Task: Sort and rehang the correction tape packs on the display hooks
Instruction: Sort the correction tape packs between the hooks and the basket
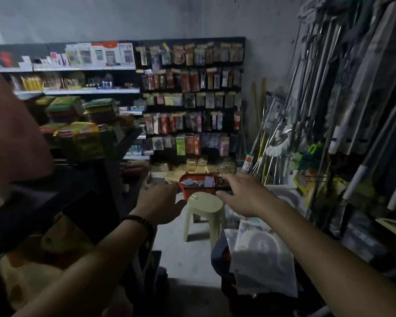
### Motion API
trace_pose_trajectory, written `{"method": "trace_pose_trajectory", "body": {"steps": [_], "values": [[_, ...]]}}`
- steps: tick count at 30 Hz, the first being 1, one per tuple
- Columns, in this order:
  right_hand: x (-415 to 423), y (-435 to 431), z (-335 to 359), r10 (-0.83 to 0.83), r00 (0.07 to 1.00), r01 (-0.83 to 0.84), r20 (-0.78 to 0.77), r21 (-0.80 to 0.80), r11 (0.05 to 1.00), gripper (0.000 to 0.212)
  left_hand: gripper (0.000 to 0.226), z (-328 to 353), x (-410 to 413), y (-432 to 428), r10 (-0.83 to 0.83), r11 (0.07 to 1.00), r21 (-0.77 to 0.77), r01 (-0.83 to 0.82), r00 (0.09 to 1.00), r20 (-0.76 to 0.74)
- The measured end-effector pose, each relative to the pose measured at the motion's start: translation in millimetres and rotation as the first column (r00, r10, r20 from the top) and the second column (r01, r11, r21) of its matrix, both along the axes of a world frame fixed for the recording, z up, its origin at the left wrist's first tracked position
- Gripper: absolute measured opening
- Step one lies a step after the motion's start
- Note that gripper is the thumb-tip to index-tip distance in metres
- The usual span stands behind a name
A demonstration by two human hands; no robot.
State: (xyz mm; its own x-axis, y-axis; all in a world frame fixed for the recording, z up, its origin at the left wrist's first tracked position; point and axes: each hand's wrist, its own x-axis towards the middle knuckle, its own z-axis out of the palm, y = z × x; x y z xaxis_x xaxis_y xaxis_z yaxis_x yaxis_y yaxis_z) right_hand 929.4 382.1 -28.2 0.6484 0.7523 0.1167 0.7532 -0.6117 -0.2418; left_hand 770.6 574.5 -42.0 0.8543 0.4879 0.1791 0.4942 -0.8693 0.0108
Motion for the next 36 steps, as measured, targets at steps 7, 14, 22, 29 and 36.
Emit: {"method": "trace_pose_trajectory", "body": {"steps": [7,14,22,29,36], "values": [[157.6,98.2,-11.4,0.036,0.999,-0.035,-0.030,0.052,0.998,0.065,0.048,6.0,137.1,87.2,0.080,0.996,0.053,-0.078,0.996,-0.044],[274.0,212.2,-9.0,0.098,0.993,-0.096,-0.059,0.043,0.994,0.073,0.038,20.3,245.2,178.9,0.101,0.995,0.011,-0.101,0.995,0.014],[375.0,349.9,-33.3,0.124,0.991,-0.123,-0.054,0.007,0.992,0.071,0.037,-2.7,358.4,303.8,0.119,0.993,0.001,-0.119,0.992,0.046],[456.9,461.3,-48.4,0.101,0.988,-0.103,-0.113,-0.016,0.995,0.062,0.039,-23.5,452.6,410.7,0.154,0.984,-0.094,-0.154,0.988,-0.009],[529.3,559.3,-72.5,0.125,0.982,-0.132,-0.139,-0.042,0.990,0.047,0.038,-45.6,521.3,492.9,0.184,0.978,-0.099,-0.185,0.983,-0.023]]}}
